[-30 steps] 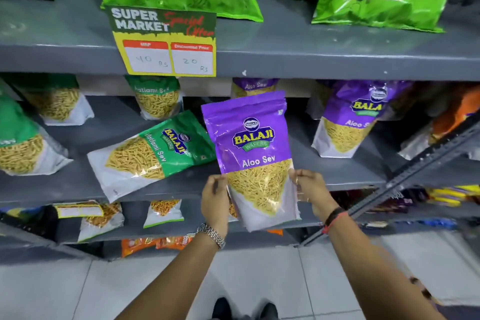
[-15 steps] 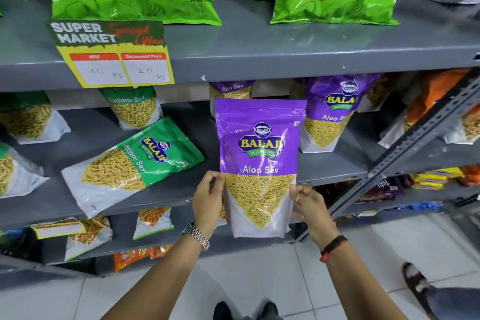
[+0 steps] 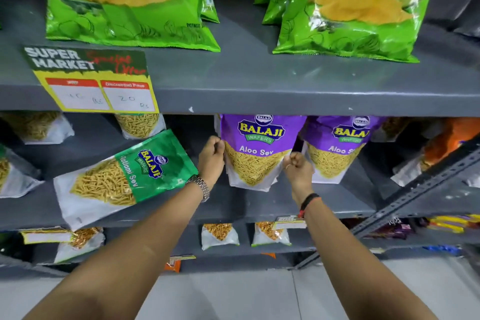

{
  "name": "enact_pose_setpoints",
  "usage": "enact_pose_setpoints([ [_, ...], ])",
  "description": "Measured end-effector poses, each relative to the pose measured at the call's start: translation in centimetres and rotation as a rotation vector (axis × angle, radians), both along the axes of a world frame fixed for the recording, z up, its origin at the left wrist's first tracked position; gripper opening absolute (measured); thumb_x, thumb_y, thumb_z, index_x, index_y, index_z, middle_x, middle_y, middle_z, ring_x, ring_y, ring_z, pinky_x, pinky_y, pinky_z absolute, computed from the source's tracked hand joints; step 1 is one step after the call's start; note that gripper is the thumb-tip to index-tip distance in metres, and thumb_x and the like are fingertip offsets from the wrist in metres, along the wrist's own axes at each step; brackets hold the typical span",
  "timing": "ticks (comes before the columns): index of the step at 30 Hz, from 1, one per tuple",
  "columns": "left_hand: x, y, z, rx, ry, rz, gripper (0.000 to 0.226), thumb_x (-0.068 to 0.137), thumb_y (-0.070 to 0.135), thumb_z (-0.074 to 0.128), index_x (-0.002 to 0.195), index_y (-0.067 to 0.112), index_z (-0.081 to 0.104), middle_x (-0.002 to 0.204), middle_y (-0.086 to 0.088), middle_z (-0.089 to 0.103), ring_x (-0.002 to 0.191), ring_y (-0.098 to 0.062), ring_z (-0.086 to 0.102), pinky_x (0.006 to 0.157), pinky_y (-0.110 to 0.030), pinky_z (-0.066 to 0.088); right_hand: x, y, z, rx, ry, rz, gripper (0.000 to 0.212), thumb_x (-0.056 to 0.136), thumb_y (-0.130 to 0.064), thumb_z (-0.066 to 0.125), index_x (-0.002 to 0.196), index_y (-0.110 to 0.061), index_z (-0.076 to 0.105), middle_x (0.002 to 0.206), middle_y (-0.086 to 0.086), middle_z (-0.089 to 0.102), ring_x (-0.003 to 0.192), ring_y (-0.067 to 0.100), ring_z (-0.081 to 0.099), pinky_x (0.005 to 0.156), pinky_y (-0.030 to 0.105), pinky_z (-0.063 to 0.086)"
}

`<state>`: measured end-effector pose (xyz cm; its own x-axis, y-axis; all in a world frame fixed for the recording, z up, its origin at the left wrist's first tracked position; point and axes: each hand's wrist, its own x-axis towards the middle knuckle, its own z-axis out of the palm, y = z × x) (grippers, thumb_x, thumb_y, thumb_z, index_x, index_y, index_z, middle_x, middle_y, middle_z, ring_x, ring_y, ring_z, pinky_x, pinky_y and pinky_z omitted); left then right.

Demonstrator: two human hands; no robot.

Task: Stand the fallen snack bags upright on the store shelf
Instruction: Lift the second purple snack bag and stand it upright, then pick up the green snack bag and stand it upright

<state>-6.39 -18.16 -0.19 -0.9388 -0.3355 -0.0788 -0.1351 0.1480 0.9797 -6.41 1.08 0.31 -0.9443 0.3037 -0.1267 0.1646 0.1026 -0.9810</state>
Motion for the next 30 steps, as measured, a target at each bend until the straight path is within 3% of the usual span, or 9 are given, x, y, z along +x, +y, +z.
enact_pose_setpoints([
  [5, -0.5, 0.2, -1.5, 0.056, -0.042, 0.047, 0.017, 0.097, 0.022, 0.039, 0.082, 0.014, 0.044, 0.086, -0.031, 0.05, 0.084, -0.021, 0.047, 0.09, -0.056, 0.048, -1.7, -0.5, -2.2, 0.129, 0.026, 0.018, 0.029, 0.09, 0.004, 0.046, 0.067, -0.013, 0.043, 0.071, 0.009, 0.041, 0.071, 0.015, 0.035, 0.067, 0.024, 0.033],
  [8, 0.6, 0.2, -1.3, 0.167, -0.012, 0.045, 0.018, 0.098, 0.013, 0.035, 0.093, 0.012, 0.052, 0.092, -0.018, 0.055, 0.092, -0.022, 0.05, 0.089, -0.041, 0.046, -1.4, -0.2, -2.6, 0.12, 0.02, 0.017, 0.012, 0.092, -0.006, 0.049, 0.084, -0.003, 0.057, 0.083, 0.009, 0.053, 0.083, 0.016, 0.044, 0.077, 0.027, 0.036],
  [10, 1.3, -0.6, -1.2, 0.215, -0.013, 0.037, 0.025, 0.099, 0.013, 0.034, 0.111, 0.008, 0.055, 0.107, -0.016, 0.06, 0.103, -0.021, 0.054, 0.091, -0.033, 0.042, -0.4, 0.1, -3.3, 0.115, -0.019, -0.034, 0.02, 0.092, -0.007, 0.049, 0.103, 0.006, 0.061, 0.097, 0.014, 0.061, 0.091, 0.015, 0.049, 0.085, 0.027, 0.039],
  [13, 2.4, -3.2, -1.2, 0.136, -0.008, 0.059, 0.032, 0.099, 0.012, 0.033, 0.123, 0.0, 0.05, 0.127, -0.021, 0.059, 0.113, -0.02, 0.054, 0.09, -0.025, 0.042, 2.3, -0.9, -4.6, -0.112, -0.057, -0.263, 0.016, 0.089, 0.005, 0.045, 0.096, 0.001, 0.059, 0.103, 0.023, 0.062, 0.078, 0.014, 0.051, 0.082, 0.029, 0.041],
  [16, 2.9, -7.2, -1.1, 0.007, 0.011, 0.101, 0.031, 0.097, 0.003, 0.033, 0.121, -0.004, 0.052, 0.127, -0.026, 0.059, 0.11, -0.019, 0.055, 0.08, -0.015, 0.044, 5.2, -3.6, -5.7, -0.363, -0.17, -0.323, 0.018, 0.09, 0.007, 0.042, 0.088, -0.011, 0.047, 0.082, 0.005, 0.053, 0.069, 0.014, 0.05, 0.078, 0.029, 0.047],
  [20, 3.3, -13.4, -0.7, -0.179, 0.011, 0.14, 0.031, 0.093, -0.004, 0.035, 0.116, -0.004, 0.056, 0.123, -0.026, 0.062, 0.108, -0.031, 0.061, 0.088, -0.03, 0.045, 7.6, -9.1, -5.7, -0.54, -0.29, -0.171, 0.023, 0.091, 0.012, 0.033, 0.088, -0.007, 0.045, 0.08, 0.011, 0.051, 0.063, 0.018, 0.054, 0.062, 0.026, 0.053],
  [23, 3.2, -18.0, -0.2, -0.363, -0.025, 0.15, 0.033, 0.09, -0.002, 0.04, 0.111, 0.005, 0.064, 0.12, -0.019, 0.066, 0.112, -0.032, 0.062, 0.091, -0.025, 0.042, 8.3, -14.3, -5.0, -0.623, -0.407, -0.031, 0.031, 0.091, 0.013, 0.032, 0.075, -0.01, 0.047, 0.076, 0.013, 0.053, 0.058, 0.02, 0.058, 0.052, 0.023, 0.054],
  [27, 2.4, -23.3, -0.1, -0.589, -0.18, 0.074, 0.036, 0.089, 0.008, 0.04, 0.111, 0.016, 0.067, 0.118, -0.016, 0.069, 0.105, -0.034, 0.064, 0.088, -0.034, 0.049, 8.6, -21.5, -4.6, -0.645, -0.535, 0.084, 0.022, 0.092, 0.007, 0.04, 0.078, -0.003, 0.053, 0.1, 0.024, 0.057, 0.082, 0.035, 0.062, 0.077, 0.036, 0.056],
  [30, 1.3, -26.6, -0.7, -0.694, -0.359, -0.081, 0.032, 0.089, 0.011, 0.042, 0.107, 0.007, 0.068, 0.122, -0.021, 0.065, 0.11, -0.036, 0.061, 0.093, -0.039, 0.049, 9.3, -26.5, -4.8, -0.635, -0.643, 0.117, 0.024, 0.095, 0.0, 0.042, 0.113, 0.008, 0.055, 0.127, 0.032, 0.055, 0.115, 0.041, 0.057, 0.087, 0.041, 0.047],
])
